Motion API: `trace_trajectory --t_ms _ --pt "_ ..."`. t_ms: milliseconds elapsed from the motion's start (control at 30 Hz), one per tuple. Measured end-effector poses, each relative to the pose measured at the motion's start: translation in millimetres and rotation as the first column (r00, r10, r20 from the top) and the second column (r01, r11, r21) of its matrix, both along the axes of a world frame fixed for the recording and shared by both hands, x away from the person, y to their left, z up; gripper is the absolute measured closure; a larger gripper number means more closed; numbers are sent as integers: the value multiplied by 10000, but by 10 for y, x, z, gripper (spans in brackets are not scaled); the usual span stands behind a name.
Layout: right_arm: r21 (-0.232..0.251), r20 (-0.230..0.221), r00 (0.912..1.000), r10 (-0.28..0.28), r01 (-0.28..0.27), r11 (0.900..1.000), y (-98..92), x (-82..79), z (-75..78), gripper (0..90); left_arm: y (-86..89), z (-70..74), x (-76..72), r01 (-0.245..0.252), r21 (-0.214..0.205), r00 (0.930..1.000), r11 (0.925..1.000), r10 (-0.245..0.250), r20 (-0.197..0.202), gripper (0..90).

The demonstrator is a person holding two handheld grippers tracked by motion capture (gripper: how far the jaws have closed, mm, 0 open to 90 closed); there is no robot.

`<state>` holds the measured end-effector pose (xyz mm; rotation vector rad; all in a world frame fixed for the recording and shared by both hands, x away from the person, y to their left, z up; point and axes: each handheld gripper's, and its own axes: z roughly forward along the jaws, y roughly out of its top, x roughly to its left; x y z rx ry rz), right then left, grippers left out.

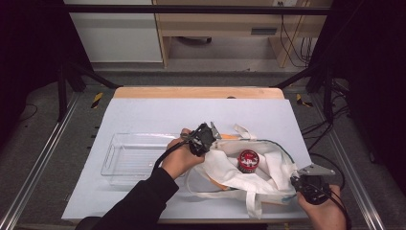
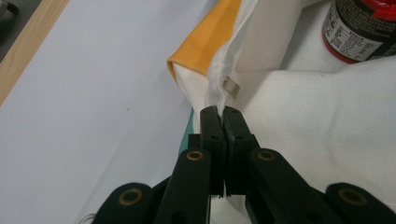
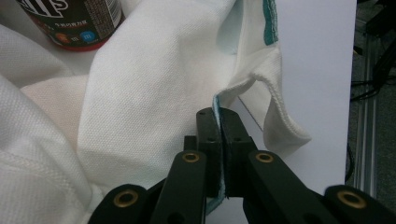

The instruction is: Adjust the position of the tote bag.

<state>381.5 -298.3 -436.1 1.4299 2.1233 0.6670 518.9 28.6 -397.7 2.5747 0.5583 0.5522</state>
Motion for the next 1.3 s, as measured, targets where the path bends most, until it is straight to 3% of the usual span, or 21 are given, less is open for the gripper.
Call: trace_trajectory --t_ms 167,700,833,933,1100,1300 --pt "-22 -6 10000 77 -77 10000 -5 -8 5 885 42 -7 -4 7 -148 10000 9999 -8 -54 887" --pt "4 -39 9999 106 -106 9999 -2 -7 7 880 42 -32 -13 59 -37 9998 10000 -59 -186 883" --pt "21 -14 10000 98 -98 9999 12 -18 44 834 42 -34 -21 105 -35 9995 9999 -106 -292 868" --pt "59 127 9997 218 -218 9997 24 -33 92 719 61 -8 -40 154 -319 9992 9994 -166 -373 813" --pt "-217 694 9958 600 -586 9980 124 -114 324 562 86 81 -88 190 -1006 9998 9947 -199 -83 699" --pt "-308 1293 9836 1258 -1228 9919 287 -88 620 446 134 261 -162 194 -1996 9992 9797 -121 378 541"
